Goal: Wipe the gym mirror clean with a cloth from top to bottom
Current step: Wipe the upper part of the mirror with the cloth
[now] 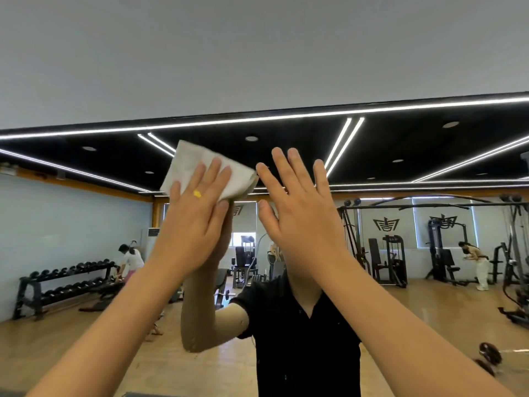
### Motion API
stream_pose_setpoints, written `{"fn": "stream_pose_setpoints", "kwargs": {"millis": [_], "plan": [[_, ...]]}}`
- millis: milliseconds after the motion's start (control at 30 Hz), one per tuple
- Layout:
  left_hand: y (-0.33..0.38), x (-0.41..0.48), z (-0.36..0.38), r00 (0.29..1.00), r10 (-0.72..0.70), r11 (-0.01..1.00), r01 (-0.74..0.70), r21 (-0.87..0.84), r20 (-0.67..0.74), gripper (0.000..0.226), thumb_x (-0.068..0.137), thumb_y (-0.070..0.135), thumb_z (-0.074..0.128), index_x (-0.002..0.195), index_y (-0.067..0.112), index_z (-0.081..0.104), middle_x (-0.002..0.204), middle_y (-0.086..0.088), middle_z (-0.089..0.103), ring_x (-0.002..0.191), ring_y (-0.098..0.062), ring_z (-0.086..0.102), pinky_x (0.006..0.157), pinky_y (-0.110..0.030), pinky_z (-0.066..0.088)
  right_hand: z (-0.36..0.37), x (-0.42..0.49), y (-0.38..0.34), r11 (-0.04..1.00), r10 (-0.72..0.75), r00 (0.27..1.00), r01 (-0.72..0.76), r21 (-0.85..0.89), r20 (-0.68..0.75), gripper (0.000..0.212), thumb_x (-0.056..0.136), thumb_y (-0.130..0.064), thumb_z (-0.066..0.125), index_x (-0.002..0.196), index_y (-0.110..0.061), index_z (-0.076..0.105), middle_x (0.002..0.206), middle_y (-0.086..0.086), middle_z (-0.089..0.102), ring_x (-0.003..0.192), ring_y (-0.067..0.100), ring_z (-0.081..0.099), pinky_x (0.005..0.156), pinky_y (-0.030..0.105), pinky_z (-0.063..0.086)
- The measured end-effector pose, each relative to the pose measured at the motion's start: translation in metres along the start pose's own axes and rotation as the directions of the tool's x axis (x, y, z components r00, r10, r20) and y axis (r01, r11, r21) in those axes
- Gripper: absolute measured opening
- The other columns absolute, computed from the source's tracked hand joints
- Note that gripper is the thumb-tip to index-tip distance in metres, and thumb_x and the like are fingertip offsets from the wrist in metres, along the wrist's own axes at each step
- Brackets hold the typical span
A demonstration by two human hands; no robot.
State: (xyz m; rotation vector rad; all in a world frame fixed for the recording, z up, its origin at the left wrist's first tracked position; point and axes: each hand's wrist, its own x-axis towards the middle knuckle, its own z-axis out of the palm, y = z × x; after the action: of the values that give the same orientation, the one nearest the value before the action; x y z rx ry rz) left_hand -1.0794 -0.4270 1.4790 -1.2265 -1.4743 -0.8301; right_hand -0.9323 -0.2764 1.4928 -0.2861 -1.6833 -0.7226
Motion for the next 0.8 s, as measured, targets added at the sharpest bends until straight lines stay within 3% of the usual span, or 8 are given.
{"fn": "stream_pose_setpoints", "kwargs": {"millis": [100,200,300,467,600,800], "plan": [[0.001,-0.049,0.010,1.000,-0.016,0.999,0.015,0.037,0.022,0.056,0.108,0.041,0.025,0.163,0.032,0.018,0.171,0.009,0.010,0.158,-0.009,-0.001,0.126,-0.029,-0.014,0.001,0.000,0.001,1.000,-0.004,1.000,0.004,0.013,-0.008,0.059,0.106,-0.045,0.029,0.161,-0.025,0.030,0.171,0.008,0.021,0.159,0.027,0.012,0.127,0.057,0.012],[0.000,-0.051,0.018,1.000,-0.020,0.997,0.020,0.072,-0.004,0.056,0.109,0.038,0.025,0.163,0.029,0.017,0.171,0.007,0.010,0.158,-0.008,-0.005,0.125,-0.028,-0.016,0.001,0.000,0.001,0.999,0.004,1.000,-0.003,0.038,-0.018,0.058,0.106,-0.044,0.030,0.161,-0.024,0.031,0.170,0.009,0.023,0.159,0.027,0.013,0.127,0.057,0.011],[0.003,-0.015,0.016,0.998,-0.037,0.997,0.040,0.059,-0.048,0.056,0.108,0.041,0.021,0.163,0.029,0.018,0.170,0.008,0.009,0.157,-0.008,-0.006,0.125,-0.034,-0.015,0.001,0.000,0.002,1.000,0.003,1.000,-0.003,0.029,-0.008,0.059,0.106,-0.045,0.032,0.162,-0.025,0.030,0.171,0.008,0.021,0.159,0.026,0.011,0.128,0.057,0.009],[0.012,0.058,0.004,0.998,-0.007,1.000,0.008,0.023,-0.070,0.058,0.107,0.038,0.022,0.163,0.023,0.024,0.171,-0.001,0.014,0.159,-0.023,0.005,0.125,-0.052,-0.004,-0.002,-0.001,0.001,1.000,0.008,1.000,-0.008,0.007,-0.011,0.060,0.106,-0.045,0.029,0.162,-0.025,0.029,0.171,0.008,0.020,0.160,0.026,0.010,0.128,0.053,0.003],[0.010,0.063,0.004,0.997,0.032,0.999,-0.030,0.031,-0.071,0.059,0.107,0.039,0.020,0.163,0.021,0.023,0.172,-0.001,0.013,0.159,-0.024,0.004,0.125,-0.053,-0.002,-0.004,-0.001,0.001,1.000,-0.002,1.000,0.002,0.029,-0.007,0.060,0.105,-0.045,0.031,0.161,-0.024,0.032,0.171,0.008,0.021,0.159,0.026,0.011,0.128,0.054,0.003],[-0.004,0.049,0.006,0.995,0.094,0.993,-0.090,0.081,-0.045,0.063,0.106,0.046,0.015,0.164,0.023,0.021,0.172,0.000,0.013,0.159,-0.022,0.005,0.126,-0.050,-0.001,-0.011,0.002,0.002,0.999,0.002,1.000,-0.002,0.051,-0.001,0.061,0.104,-0.045,0.038,0.162,-0.026,0.032,0.172,0.005,0.018,0.160,0.023,0.008,0.126,0.049,-0.012]]}}
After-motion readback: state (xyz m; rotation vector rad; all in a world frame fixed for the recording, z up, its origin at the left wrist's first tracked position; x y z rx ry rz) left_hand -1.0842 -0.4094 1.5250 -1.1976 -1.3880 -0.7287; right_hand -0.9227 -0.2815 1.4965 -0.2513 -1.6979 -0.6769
